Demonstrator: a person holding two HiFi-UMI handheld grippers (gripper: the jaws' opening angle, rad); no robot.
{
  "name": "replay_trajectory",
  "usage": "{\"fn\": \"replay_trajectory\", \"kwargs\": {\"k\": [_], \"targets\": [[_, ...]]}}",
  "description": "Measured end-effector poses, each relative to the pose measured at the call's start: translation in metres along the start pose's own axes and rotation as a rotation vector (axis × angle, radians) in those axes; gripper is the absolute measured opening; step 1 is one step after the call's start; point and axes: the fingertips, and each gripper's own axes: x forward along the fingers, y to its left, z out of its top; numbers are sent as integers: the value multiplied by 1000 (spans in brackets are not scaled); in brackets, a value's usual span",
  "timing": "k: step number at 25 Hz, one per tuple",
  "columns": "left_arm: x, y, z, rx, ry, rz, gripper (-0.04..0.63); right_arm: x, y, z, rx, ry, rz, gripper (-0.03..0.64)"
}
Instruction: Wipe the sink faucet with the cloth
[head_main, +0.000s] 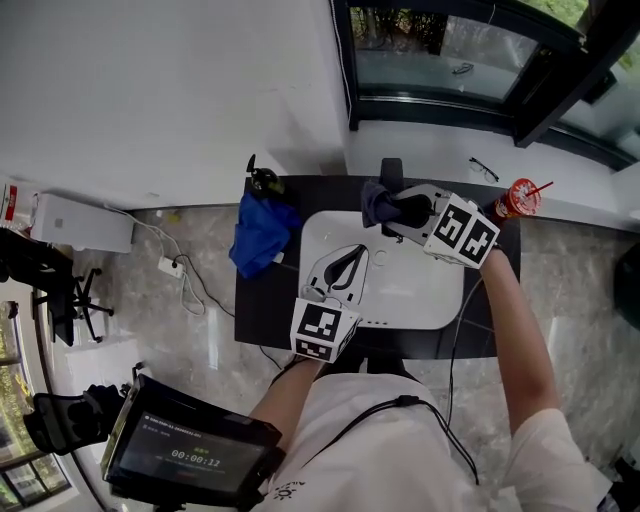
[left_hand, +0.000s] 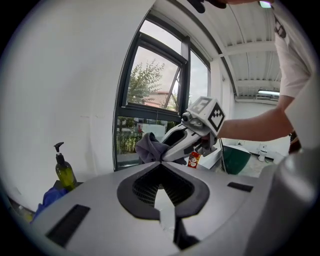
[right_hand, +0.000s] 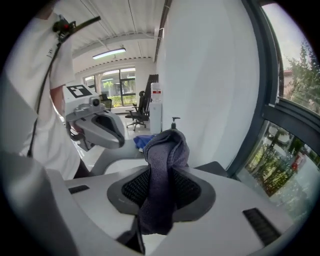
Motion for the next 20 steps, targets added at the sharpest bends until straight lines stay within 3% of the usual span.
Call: {"fn": "replay_trajectory", "kwargs": {"k": [3,5,14,20], "targets": [[-2,0,-1,4,3,-4,-6,-15,18,14,24,-70,72,115],[-3,2,-1,2,2,-2,-6,-27,11,26,32,-112,65,115],[-4,2,4,1,-13,7,-6,-47,-101,46,3,-139,-246,115],[-8,1,6,8,-19,14,-6,-27,-129,30,-3,-87,-326,115]]}}
